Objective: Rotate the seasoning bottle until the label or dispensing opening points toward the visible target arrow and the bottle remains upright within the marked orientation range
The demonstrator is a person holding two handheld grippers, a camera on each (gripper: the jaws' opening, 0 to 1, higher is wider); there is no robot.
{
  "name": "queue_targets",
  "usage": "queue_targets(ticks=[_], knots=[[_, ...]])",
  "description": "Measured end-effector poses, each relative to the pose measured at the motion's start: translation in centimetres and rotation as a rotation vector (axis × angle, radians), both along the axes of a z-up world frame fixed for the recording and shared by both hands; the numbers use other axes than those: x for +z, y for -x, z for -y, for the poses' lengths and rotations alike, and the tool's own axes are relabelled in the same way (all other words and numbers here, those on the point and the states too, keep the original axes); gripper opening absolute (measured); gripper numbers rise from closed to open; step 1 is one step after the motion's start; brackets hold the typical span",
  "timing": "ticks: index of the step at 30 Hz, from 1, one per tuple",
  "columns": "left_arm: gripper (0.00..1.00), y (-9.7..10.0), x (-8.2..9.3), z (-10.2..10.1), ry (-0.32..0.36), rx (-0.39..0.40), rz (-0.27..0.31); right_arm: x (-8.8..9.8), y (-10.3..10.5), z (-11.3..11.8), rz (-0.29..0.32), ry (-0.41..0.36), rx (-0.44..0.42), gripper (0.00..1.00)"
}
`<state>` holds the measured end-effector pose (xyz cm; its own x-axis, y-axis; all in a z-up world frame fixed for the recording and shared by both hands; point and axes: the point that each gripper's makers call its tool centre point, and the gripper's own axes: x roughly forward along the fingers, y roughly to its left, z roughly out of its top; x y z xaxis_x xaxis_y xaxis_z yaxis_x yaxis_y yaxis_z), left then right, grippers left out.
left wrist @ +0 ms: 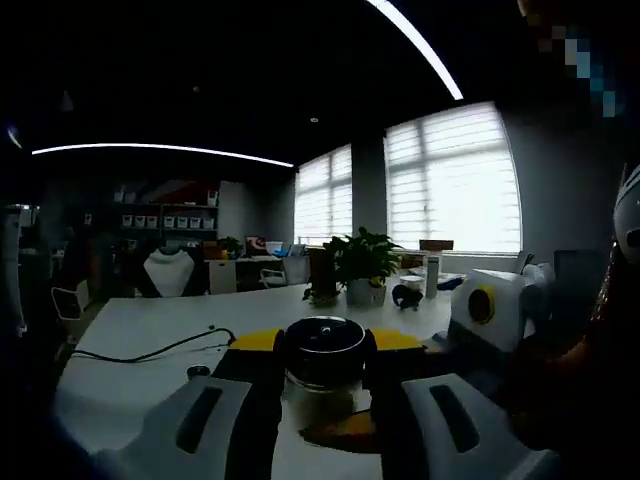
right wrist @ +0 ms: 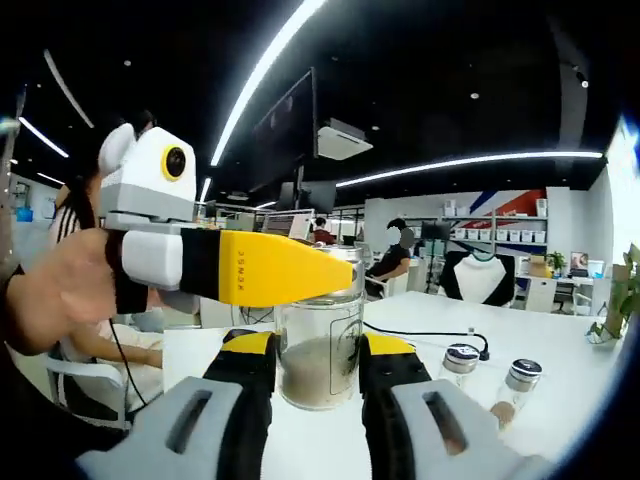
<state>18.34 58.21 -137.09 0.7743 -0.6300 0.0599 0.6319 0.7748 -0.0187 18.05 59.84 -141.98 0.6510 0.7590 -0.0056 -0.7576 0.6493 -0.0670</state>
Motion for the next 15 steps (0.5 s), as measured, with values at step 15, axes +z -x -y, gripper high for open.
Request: queue_targets(ticks=[15], knots=[[0.33, 0.6, 1.4, 0.3, 0.112, -0.107, -0.041, 1.4, 0.6, 0.5, 0.101, 0.041, 0.041, 0.3]])
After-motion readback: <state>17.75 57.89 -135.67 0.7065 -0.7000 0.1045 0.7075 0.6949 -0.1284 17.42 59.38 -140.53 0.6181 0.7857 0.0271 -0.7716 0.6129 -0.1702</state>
